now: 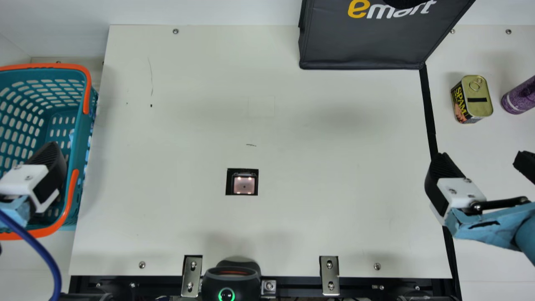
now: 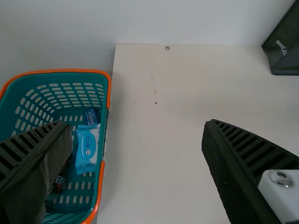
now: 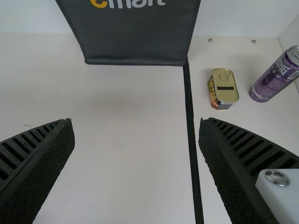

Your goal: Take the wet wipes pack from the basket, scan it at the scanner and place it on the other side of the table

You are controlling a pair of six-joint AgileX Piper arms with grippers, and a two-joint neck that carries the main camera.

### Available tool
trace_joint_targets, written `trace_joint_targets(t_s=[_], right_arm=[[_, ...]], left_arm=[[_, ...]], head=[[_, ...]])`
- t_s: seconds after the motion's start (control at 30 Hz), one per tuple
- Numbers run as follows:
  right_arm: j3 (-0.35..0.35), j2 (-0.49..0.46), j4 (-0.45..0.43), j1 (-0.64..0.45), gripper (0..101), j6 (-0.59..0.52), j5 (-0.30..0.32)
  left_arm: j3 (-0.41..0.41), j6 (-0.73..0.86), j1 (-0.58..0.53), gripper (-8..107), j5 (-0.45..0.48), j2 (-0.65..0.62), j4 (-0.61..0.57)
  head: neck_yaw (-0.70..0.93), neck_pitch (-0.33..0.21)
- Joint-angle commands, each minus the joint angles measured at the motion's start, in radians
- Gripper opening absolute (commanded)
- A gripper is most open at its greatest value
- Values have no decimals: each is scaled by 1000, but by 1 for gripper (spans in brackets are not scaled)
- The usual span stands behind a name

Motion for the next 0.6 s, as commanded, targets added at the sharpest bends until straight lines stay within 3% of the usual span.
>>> trace_joint_targets(t_s=[0.0,0.47,0.57], right_arm=[[0,0,0,0,95,0,0],[0,0,0,0,95,0,0],[0,0,0,0,95,0,1]], left_arm=[[0,0,0,90,0,0,0],[0,0,0,90,0,0,0],[0,0,0,90,0,0,0]], head=[[26,-29],[352,-29],[352,-29]])
